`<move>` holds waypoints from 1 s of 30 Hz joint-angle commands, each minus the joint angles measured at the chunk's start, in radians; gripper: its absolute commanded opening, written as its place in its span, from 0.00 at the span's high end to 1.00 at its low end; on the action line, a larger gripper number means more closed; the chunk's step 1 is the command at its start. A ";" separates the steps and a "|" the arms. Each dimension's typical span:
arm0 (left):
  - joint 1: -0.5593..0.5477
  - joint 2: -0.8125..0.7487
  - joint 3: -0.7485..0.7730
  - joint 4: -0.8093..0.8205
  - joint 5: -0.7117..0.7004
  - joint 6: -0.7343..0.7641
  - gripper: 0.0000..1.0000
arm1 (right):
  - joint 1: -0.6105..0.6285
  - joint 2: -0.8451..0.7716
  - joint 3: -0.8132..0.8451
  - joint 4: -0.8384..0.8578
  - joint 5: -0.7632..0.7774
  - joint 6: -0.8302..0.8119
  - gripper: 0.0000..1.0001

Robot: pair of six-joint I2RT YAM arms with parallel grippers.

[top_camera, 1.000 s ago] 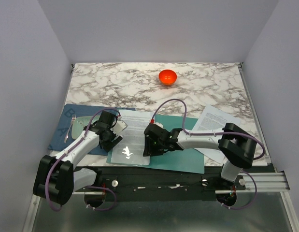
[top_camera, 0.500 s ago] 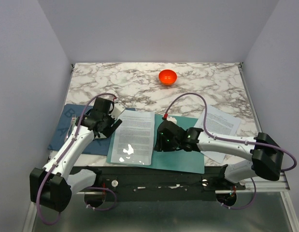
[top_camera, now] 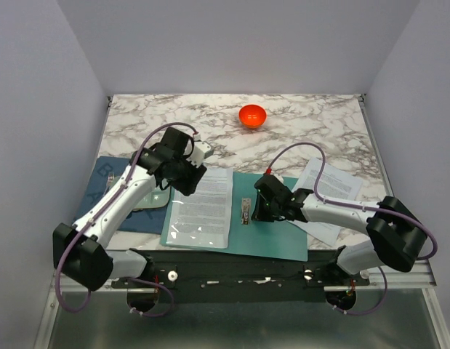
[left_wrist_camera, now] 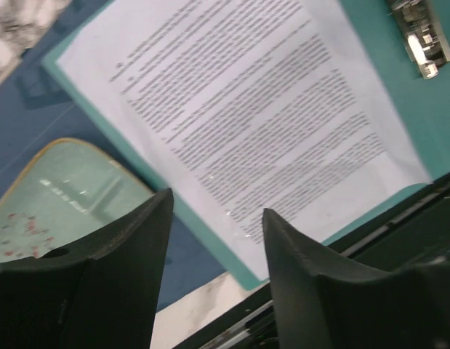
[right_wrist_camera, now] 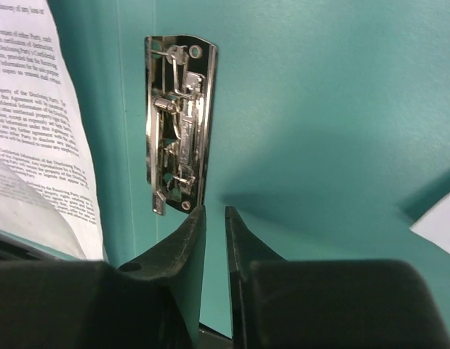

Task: Put the files into the folder

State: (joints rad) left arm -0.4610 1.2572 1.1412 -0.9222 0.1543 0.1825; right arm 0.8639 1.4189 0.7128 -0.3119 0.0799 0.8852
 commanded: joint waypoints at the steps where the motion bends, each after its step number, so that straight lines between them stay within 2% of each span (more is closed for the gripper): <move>1: -0.065 0.102 0.064 0.003 0.149 -0.084 0.49 | -0.008 0.038 -0.032 0.128 -0.074 0.004 0.77; 2: -0.077 0.114 0.066 0.014 0.171 -0.084 0.55 | -0.008 0.046 -0.036 0.140 -0.075 0.009 0.77; 6: -0.142 0.163 0.057 0.074 0.205 -0.080 0.57 | -0.008 0.078 -0.062 0.189 -0.129 0.024 0.78; 7: -0.152 0.171 0.048 0.086 0.205 -0.081 0.54 | -0.008 0.083 -0.070 0.198 -0.131 0.032 0.78; 8: -0.171 0.182 0.043 0.097 0.206 -0.087 0.47 | -0.008 0.086 -0.081 0.206 -0.134 0.037 0.78; 11: -0.200 0.234 0.040 0.123 0.209 -0.095 0.38 | -0.009 0.115 -0.088 0.230 -0.144 0.050 0.78; 15: -0.235 0.333 0.048 0.160 0.226 -0.118 0.33 | -0.009 0.155 -0.095 0.254 -0.144 0.078 0.82; 24: -0.238 0.479 0.063 0.244 0.199 -0.140 0.41 | -0.035 0.241 -0.079 0.260 -0.137 0.109 0.87; 30: -0.242 0.556 0.052 0.269 0.197 -0.124 0.48 | -0.054 0.233 -0.113 0.254 -0.115 0.113 0.90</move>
State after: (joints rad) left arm -0.6960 1.7683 1.1839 -0.6884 0.3496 0.0551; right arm 0.8223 1.5963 0.6659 0.0505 -0.1188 1.0145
